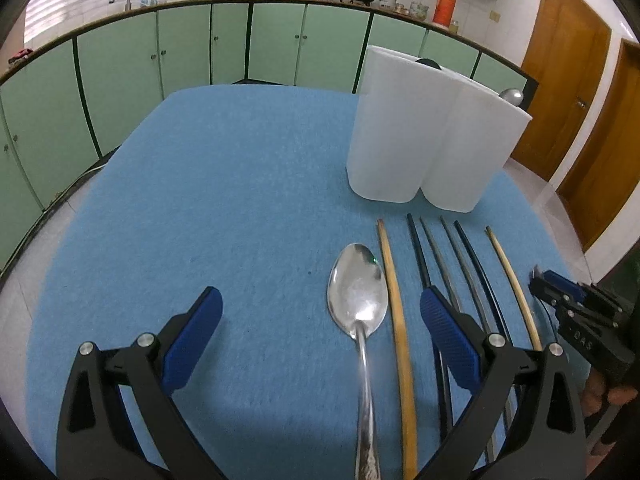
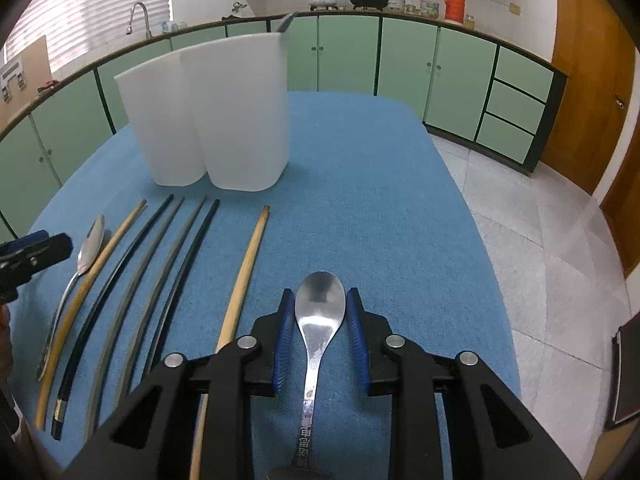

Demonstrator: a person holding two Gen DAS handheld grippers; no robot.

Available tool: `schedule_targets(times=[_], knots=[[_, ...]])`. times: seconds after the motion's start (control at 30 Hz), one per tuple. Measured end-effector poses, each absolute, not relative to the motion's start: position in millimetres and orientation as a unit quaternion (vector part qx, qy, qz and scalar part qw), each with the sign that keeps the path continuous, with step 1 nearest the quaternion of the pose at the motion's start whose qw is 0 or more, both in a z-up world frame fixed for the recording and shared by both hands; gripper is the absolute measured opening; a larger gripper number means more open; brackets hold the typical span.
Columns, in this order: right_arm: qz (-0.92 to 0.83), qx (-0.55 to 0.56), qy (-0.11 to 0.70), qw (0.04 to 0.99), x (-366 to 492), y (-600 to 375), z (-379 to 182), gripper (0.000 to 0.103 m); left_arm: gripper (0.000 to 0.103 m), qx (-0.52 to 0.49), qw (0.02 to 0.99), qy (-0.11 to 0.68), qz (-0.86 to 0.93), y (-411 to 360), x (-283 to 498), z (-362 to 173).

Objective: Organize utensils
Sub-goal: 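Grasp the remaining silver spoon with the right tool while the left tool grasps the ornate silver spoon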

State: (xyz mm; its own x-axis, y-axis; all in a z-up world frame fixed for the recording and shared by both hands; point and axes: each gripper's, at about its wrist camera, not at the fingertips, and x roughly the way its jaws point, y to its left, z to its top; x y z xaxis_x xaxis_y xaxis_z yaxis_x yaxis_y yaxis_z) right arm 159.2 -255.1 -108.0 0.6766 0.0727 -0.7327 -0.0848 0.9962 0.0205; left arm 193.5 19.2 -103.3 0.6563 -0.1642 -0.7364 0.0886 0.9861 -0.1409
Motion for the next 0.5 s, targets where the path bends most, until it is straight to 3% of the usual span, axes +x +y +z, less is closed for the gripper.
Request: schedule_targets(times=[0.23,0.37,0.5], knots=[[0.047,-0.005,0.396,0.917,157.8,-254.7,-109.3,0.026,0.096,-0.035,0.907,0.414,-0.066,7.9,208.8,-105.3],[0.049,-0.001,0.394,0.918,155.6,-255.1,-109.3,0.027,0.072,-0.030,0.900,0.430,-0.067,2.5,215.5,-109.8],[0.051,0.001,0.393,0.918,154.8,-257.3,-109.2,0.027,0.071,-0.030,0.897,0.435,-0.068,-0.2,217.3,-114.3]])
